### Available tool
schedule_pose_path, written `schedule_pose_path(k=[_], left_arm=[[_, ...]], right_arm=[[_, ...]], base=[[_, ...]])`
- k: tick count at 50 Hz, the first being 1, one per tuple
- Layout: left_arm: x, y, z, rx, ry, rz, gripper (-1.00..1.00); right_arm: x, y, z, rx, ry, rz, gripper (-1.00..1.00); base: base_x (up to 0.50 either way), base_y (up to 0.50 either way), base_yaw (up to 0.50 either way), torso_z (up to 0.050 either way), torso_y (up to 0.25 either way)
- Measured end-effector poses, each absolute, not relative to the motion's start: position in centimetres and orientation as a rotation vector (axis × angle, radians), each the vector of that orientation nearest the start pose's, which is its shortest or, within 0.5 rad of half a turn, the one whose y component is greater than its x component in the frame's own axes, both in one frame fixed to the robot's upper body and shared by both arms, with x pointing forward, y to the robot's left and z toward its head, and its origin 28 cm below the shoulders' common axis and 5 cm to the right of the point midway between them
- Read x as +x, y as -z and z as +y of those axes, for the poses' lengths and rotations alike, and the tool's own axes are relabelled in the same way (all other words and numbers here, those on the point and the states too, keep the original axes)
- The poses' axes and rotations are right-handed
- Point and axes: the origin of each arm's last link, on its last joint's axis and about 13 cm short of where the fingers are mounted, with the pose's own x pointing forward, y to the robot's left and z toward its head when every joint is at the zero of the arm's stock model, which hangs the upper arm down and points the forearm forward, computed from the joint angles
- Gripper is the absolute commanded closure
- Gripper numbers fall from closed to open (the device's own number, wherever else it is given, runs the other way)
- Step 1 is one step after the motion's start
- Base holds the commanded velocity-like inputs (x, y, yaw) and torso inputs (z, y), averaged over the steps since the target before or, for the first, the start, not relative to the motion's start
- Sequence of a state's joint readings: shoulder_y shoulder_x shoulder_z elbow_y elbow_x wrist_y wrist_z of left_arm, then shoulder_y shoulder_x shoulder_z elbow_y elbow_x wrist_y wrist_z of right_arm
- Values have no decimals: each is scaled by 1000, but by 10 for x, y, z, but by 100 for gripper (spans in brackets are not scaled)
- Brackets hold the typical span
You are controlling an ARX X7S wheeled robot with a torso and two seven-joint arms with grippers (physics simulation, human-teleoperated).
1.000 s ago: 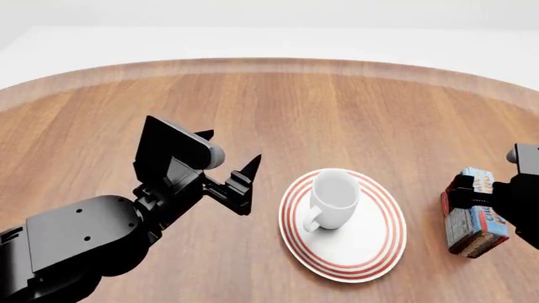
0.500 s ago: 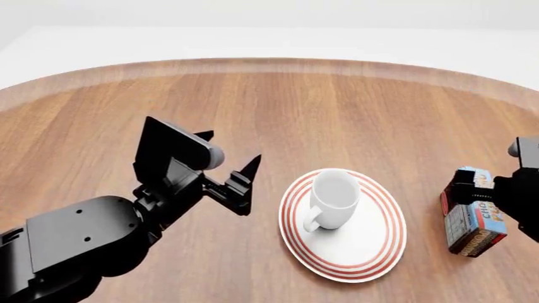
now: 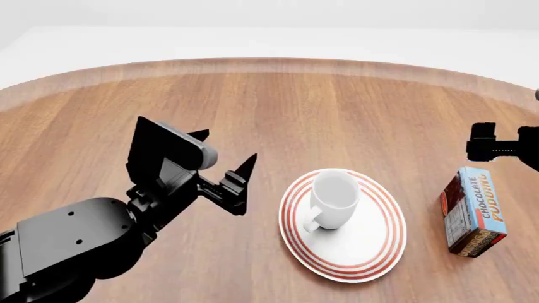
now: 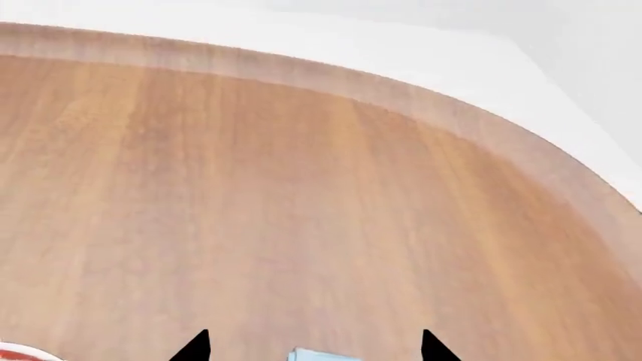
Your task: Pick up the white mug and put it on the plate, and put the chocolate pudding to the right of the plate.
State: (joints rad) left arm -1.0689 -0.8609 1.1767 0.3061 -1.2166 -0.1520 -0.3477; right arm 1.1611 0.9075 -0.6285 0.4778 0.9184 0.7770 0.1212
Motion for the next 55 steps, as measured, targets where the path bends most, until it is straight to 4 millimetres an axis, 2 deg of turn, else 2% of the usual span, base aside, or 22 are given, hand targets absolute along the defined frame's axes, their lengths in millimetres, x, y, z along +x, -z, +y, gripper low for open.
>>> schedule_pose_path(k=[12, 24, 40, 55], left_arm=[[266, -190, 223, 74, 575, 16, -100], [263, -190, 225, 73, 569, 13, -100], [259, -192, 226, 76, 558, 1, -100], [251, -197, 226, 107, 529, -28, -100]], right_arm=[[302, -263, -292, -219, 202, 260, -100], [278, -289, -273, -319, 157, 136, -100], [236, -312, -248, -445, 112, -34, -100], [200, -318, -228, -524, 82, -169, -100]], base=[[0, 0, 0, 0, 0], [0, 0, 0, 0, 0], [0, 0, 0, 0, 0], [0, 0, 0, 0, 0]])
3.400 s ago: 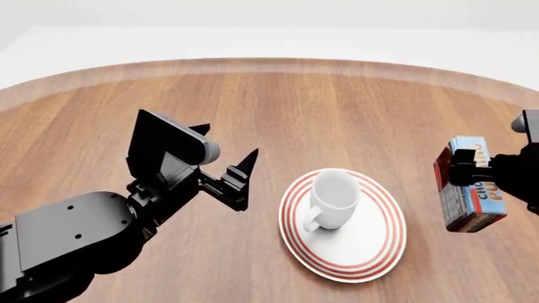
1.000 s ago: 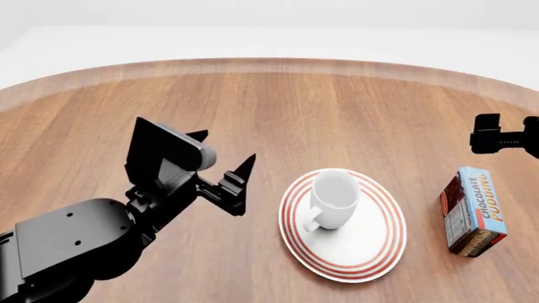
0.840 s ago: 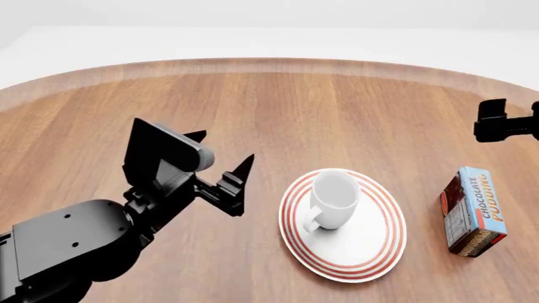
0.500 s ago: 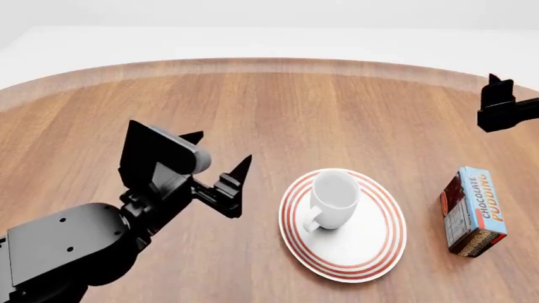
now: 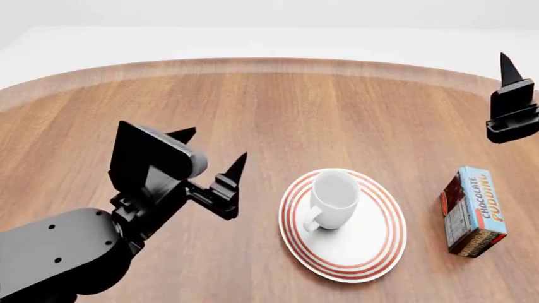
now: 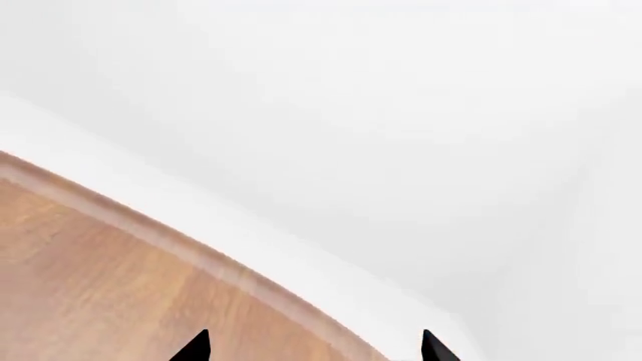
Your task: Pick up the white mug and put it on the plate, and put the chocolate pudding to the right of the plate.
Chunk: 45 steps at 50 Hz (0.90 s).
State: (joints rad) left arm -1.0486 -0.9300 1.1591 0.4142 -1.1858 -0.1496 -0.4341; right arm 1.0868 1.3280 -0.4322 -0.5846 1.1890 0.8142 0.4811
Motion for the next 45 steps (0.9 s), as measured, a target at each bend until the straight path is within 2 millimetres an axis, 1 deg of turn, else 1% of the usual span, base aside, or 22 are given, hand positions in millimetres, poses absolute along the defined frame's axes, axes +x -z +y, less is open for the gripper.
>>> schedule_pose_path(k=[9, 18, 34, 45], left_arm=[[242, -201, 228, 129, 494, -56, -100], [231, -204, 232, 161, 403, -90, -100], [204, -218, 241, 203, 234, -202, -100], [180, -227, 243, 228, 172, -284, -100]], right_arm=[[183, -314, -216, -554, 53, -241, -100], [171, -302, -204, -560, 25, -310, -100], [162, -281, -187, -475, -49, -421, -100], [159, -271, -179, -418, -80, -472, -100]], base=[[0, 0, 0, 0, 0], [0, 0, 0, 0, 0], [0, 0, 0, 0, 0], [0, 0, 0, 0, 0]])
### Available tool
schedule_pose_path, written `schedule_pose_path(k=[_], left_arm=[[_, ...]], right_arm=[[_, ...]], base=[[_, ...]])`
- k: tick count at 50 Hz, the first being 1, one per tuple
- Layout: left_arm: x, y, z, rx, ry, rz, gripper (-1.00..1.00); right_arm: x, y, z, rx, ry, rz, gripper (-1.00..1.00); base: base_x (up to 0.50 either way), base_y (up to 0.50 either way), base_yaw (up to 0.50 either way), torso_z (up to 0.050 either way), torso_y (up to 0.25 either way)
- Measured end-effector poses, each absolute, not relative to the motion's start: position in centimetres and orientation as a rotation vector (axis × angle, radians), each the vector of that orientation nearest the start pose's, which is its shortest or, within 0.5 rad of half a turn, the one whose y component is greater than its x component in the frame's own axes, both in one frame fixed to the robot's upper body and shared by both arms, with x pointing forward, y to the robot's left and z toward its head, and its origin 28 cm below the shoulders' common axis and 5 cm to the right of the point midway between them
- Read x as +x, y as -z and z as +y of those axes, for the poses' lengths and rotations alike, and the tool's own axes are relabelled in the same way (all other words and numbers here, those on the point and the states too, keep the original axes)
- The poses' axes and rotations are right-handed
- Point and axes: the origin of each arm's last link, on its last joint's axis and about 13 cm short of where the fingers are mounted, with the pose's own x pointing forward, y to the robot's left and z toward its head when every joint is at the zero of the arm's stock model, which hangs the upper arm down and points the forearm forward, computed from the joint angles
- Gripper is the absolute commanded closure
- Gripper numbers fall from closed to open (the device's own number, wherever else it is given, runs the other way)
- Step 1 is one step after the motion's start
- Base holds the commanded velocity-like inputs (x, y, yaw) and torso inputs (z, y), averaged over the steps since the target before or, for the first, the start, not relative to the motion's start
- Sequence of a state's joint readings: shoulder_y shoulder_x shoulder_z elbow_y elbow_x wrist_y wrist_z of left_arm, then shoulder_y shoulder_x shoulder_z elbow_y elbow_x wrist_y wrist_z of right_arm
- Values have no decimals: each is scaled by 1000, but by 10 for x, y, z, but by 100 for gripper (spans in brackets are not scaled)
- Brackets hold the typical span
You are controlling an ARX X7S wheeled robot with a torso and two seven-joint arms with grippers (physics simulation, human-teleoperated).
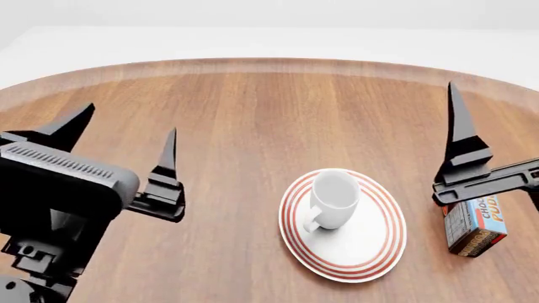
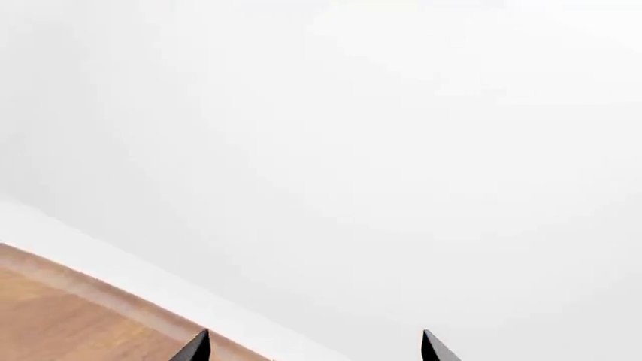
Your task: Pick up the white mug and put it on the plate, and put the chocolate pudding to the right of the plate.
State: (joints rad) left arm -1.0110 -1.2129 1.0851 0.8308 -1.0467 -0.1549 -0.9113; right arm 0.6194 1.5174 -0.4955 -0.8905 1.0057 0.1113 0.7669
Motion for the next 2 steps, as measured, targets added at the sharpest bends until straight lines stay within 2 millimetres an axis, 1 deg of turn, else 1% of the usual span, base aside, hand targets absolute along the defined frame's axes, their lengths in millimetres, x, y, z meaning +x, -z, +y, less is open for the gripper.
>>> schedule_pose_path(k=[2], left_arm=[[176, -228, 243, 232, 163, -298, -100]], right_arm=[[159, -269, -178, -409, -79, -482, -100]], base=[[0, 0, 0, 0, 0]])
